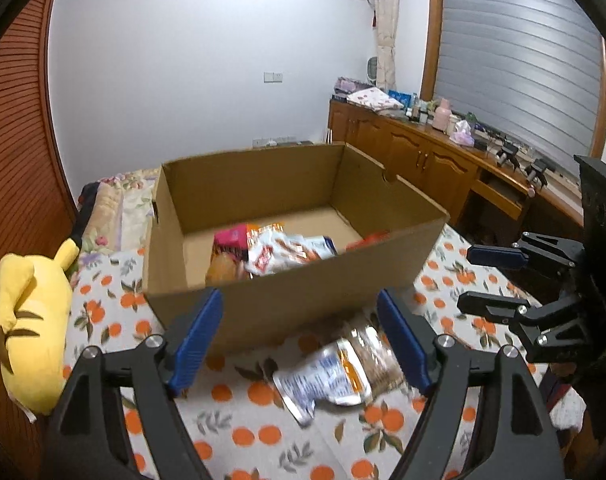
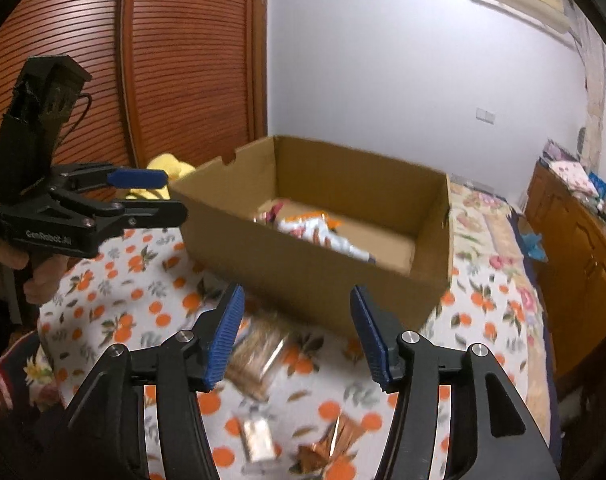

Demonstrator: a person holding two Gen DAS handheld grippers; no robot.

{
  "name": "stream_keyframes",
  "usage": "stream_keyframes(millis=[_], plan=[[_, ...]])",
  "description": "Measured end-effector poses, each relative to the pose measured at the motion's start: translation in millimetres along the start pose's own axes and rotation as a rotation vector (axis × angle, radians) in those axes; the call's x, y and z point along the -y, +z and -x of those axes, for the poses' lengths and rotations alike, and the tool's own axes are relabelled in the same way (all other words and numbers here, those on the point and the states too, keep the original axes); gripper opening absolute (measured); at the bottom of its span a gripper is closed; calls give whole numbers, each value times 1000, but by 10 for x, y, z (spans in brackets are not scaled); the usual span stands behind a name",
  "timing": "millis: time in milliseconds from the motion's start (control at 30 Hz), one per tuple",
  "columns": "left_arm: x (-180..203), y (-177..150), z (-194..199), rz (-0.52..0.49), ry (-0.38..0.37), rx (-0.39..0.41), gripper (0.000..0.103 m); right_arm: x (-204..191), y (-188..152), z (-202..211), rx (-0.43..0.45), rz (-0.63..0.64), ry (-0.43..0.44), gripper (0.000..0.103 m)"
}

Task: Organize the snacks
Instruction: 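Move both open grippers back to the remaining snacks beside the box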

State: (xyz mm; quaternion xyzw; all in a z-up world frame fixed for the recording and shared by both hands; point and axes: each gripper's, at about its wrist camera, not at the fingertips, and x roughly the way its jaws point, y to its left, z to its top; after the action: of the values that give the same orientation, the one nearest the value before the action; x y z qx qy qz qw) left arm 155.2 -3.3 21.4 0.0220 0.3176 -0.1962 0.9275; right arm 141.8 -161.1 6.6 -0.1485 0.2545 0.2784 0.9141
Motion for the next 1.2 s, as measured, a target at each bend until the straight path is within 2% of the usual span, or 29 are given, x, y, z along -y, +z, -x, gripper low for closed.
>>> stream_keyframes(millis=[233,500,933,1200], plan=[[121,-278,61,-12,-11,-33,80,91,-406,43,-54,-82,-36,57],[205,-484,-11,-36,-9,-66,80,296,-809,-135,-130,-200,-74,57],[208,-685,-287,-24,5,-126,80,412,-1079,-318,-221,-244,-138,56],[196,-714,-512,-6,6,-167,80,380,-1116,-359,-235,-218,-151,57]])
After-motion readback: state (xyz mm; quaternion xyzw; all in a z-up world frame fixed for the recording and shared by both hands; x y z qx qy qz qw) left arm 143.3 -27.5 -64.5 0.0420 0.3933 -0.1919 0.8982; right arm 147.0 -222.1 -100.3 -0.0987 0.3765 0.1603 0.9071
